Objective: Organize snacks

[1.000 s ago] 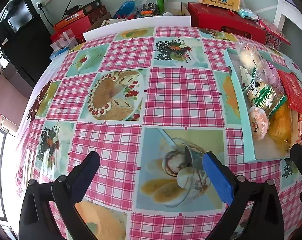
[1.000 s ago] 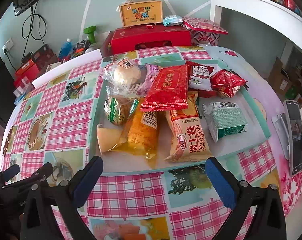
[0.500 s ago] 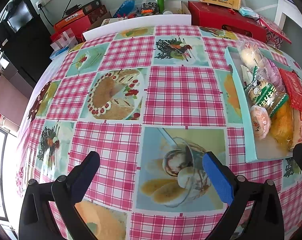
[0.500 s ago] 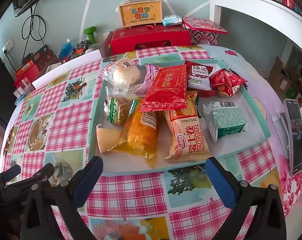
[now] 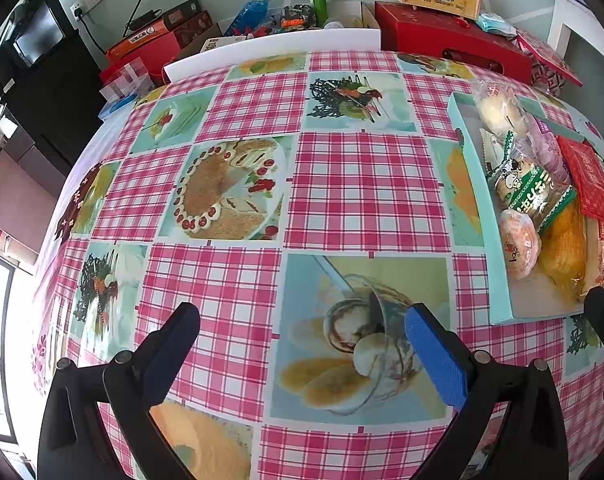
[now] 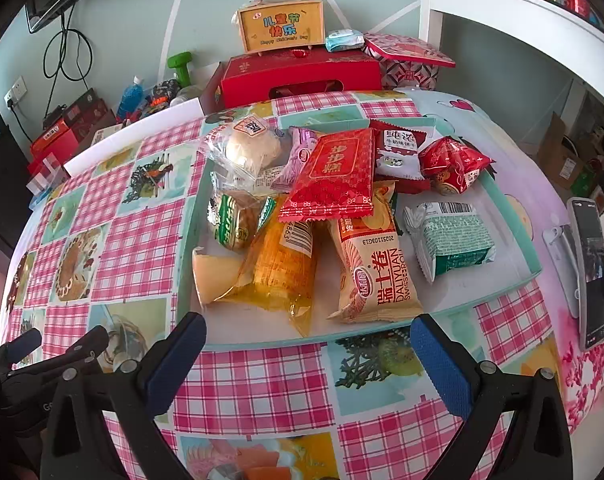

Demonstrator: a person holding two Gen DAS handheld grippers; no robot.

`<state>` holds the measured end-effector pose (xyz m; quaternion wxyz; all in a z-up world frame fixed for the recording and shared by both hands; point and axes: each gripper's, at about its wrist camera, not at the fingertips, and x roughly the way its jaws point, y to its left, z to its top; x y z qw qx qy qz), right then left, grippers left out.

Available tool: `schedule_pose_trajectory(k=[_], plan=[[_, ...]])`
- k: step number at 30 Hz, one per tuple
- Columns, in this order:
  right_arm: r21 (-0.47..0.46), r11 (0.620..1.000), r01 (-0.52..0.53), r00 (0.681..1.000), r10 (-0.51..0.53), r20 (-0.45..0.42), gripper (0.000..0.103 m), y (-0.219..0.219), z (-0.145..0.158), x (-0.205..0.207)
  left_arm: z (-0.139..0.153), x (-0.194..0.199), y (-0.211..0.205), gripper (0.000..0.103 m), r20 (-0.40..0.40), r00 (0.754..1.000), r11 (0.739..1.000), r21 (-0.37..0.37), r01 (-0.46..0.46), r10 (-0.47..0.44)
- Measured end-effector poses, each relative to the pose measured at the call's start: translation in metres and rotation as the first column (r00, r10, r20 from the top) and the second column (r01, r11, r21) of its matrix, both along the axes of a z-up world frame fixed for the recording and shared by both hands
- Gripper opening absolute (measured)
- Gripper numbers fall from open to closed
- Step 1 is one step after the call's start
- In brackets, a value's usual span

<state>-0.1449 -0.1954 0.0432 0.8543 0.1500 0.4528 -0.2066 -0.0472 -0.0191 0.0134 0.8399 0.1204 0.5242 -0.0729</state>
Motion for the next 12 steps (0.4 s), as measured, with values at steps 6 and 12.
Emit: schedule_pose_trajectory(k=[6,12], plan=[[0.0,1.0,-0.001,1.0,0.001,0.0,0.103,-0.0005,0.0001,-0.0001,0.0013,-0.0006,0.0017,0.102,0.011,1.0,1.0,-0.002,-0.004,0.004],[0.001,1.0,-0.001,1.0,0.001,0.0,0.103,-0.0009,0.0001,-0.0001,0.0042,-0.0017,-0.0004,0.102,0.023,1.0,1.0,-0.015,0.012,-0.011]])
